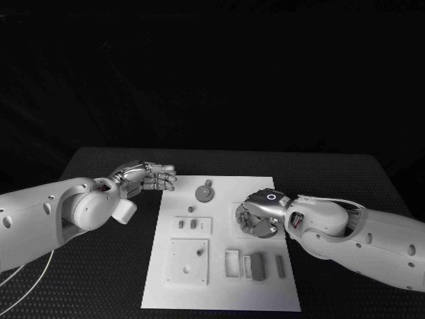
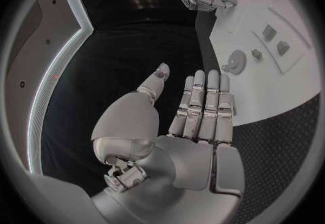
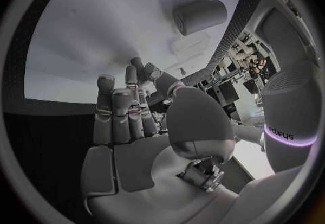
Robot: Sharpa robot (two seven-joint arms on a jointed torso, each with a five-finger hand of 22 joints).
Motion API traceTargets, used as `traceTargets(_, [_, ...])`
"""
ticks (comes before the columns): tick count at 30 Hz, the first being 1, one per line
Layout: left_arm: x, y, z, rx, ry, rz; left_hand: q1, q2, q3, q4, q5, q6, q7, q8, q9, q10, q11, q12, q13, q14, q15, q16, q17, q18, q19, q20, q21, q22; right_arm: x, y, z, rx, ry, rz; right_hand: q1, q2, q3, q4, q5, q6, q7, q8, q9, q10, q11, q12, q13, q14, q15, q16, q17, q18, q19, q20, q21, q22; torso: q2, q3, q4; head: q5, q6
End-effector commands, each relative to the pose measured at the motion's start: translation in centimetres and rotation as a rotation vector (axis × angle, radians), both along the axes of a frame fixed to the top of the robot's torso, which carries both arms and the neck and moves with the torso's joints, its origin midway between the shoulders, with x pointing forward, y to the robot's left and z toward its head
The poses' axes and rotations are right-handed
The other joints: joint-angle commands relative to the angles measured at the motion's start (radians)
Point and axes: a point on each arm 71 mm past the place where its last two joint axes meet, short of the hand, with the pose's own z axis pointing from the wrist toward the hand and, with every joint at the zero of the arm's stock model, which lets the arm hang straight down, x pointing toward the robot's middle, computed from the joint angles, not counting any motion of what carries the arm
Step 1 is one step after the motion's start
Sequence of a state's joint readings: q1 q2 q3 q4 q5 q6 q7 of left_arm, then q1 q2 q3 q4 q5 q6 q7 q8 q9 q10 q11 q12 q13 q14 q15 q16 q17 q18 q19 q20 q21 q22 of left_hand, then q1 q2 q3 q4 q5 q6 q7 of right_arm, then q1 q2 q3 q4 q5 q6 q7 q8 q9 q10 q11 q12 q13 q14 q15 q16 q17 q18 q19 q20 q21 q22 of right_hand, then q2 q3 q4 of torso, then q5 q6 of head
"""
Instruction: Assemble the parts on the task board
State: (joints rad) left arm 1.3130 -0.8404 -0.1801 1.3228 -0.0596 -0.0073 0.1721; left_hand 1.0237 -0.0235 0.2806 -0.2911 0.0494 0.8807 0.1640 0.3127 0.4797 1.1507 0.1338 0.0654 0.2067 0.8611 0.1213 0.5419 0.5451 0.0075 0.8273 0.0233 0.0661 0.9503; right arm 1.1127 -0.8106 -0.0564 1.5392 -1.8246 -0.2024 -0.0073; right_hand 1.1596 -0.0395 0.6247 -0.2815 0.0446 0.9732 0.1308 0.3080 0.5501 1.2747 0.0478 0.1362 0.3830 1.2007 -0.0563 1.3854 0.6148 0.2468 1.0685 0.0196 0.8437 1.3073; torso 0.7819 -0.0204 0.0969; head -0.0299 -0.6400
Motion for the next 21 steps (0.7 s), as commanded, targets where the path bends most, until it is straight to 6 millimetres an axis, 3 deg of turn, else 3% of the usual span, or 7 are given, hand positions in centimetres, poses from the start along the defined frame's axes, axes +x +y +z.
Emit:
traceTargets(1, [-0.07, -0.25, 0.11, -0.007, -0.004, -0.022, 0.005, -0.001, 0.005, 0.002, 0.000, -0.003, 0.005, -0.006, -0.001, -0.008, 0.001, 0.007, -0.001, -0.001, 0.003, -0.003, 0.001, 0.003, -0.007, 0.001, 0.004, -0.001, -0.36, 0.57, 0.13, 0.018, -0.020, 0.026, -0.012, -0.008, 0.077, 0.000, 0.005, 0.015, -0.003, 0.010, 0.010, 0.012, -0.001, 0.006, 0.017, 0.009, -0.009, -0.004, 0.001, 0.015, 0.016, -0.004, 0.007, 0.013, 0.000, -0.0010, 0.0005, 0.000, 0.000])
traceTargets(6, [-0.07, -0.17, 0.11, -0.007, -0.004, -0.020, 0.005, -0.001, 0.005, 0.002, 0.000, -0.003, 0.005, -0.006, -0.001, -0.008, 0.001, 0.007, -0.001, -0.001, 0.003, -0.003, 0.001, 0.003, -0.007, 0.001, 0.004, -0.001, -0.53, 0.48, 0.20, 0.022, -0.014, 0.025, -0.030, -0.010, 0.109, -0.007, 0.004, 0.025, -0.008, 0.017, 0.018, 0.020, -0.007, 0.010, 0.037, 0.016, -0.013, -0.003, 0.004, 0.015, 0.025, -0.011, 0.012, 0.016, 0.000, -0.0010, 0.0004, 0.000, 0.000])
traceTargets(21, [0.04, 0.06, 0.08, -0.004, -0.003, -0.015, 0.003, -0.003, 0.004, 0.001, 0.000, -0.005, 0.007, -0.008, -0.002, -0.008, 0.001, 0.007, -0.001, -0.002, 0.003, -0.004, 0.002, 0.003, -0.007, 0.001, 0.004, -0.002, -0.63, 0.39, 0.71, 0.085, -0.018, 0.010, -0.034, -0.006, 0.125, -0.007, 0.004, 0.033, -0.013, 0.023, 0.029, 0.028, -0.012, 0.014, 0.057, 0.022, -0.019, -0.002, 0.008, 0.015, 0.033, -0.017, 0.016, 0.018, -0.001, -0.0003, -0.0005, 0.001, -0.001])
